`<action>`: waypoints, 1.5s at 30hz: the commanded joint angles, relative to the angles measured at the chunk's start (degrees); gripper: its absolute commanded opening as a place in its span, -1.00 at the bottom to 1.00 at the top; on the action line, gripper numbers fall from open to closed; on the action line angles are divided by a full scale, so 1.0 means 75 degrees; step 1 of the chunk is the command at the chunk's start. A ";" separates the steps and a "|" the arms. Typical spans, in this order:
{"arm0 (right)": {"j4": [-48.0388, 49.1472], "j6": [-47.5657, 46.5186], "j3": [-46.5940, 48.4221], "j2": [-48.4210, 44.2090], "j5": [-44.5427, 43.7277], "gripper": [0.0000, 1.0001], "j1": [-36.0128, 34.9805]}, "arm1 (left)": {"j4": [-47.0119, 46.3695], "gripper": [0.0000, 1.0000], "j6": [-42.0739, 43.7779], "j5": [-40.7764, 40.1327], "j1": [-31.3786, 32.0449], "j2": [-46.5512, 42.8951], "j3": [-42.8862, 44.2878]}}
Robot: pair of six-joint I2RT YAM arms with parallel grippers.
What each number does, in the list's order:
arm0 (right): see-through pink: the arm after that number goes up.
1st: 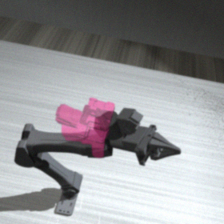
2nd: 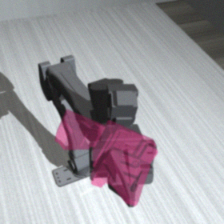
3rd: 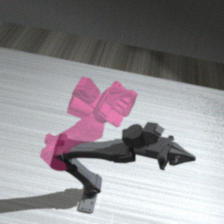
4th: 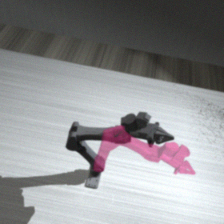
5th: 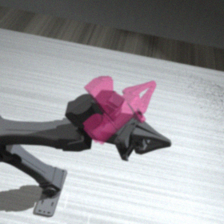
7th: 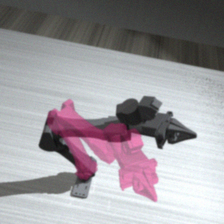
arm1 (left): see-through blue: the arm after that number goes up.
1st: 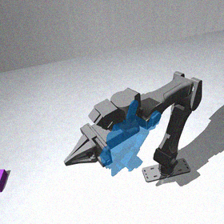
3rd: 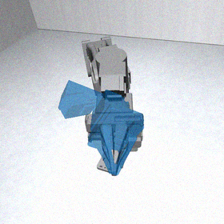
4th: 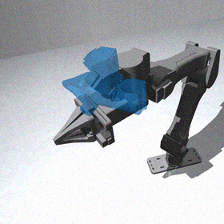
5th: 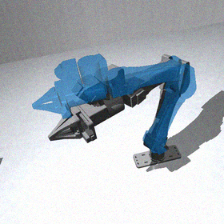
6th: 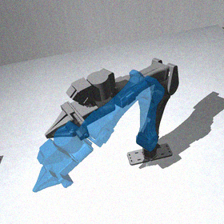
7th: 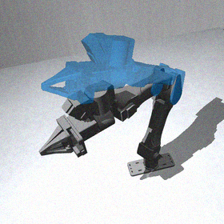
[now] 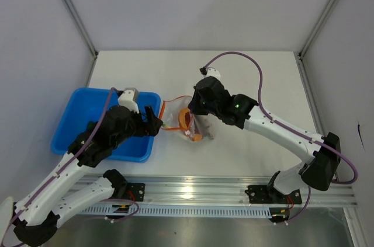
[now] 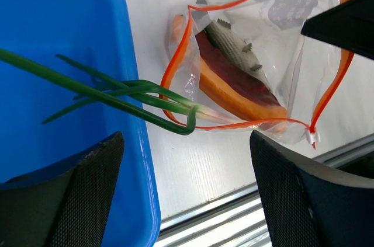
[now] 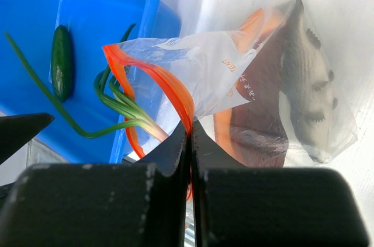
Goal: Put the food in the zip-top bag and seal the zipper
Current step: Adjust the zipper food storage bag at the center of the board.
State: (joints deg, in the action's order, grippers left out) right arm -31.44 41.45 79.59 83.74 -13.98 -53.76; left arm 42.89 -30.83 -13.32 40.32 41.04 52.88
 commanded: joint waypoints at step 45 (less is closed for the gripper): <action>0.0255 -0.0054 -0.0018 -0.0736 0.0094 -1.00 0.0054 | -0.0833 -0.35 -0.1023 0.2480 -0.2176 0.1924 -0.0114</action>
State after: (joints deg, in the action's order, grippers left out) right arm -31.90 41.30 78.61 80.36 -12.60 -53.39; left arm 35.59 -40.51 8.93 24.45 58.46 51.31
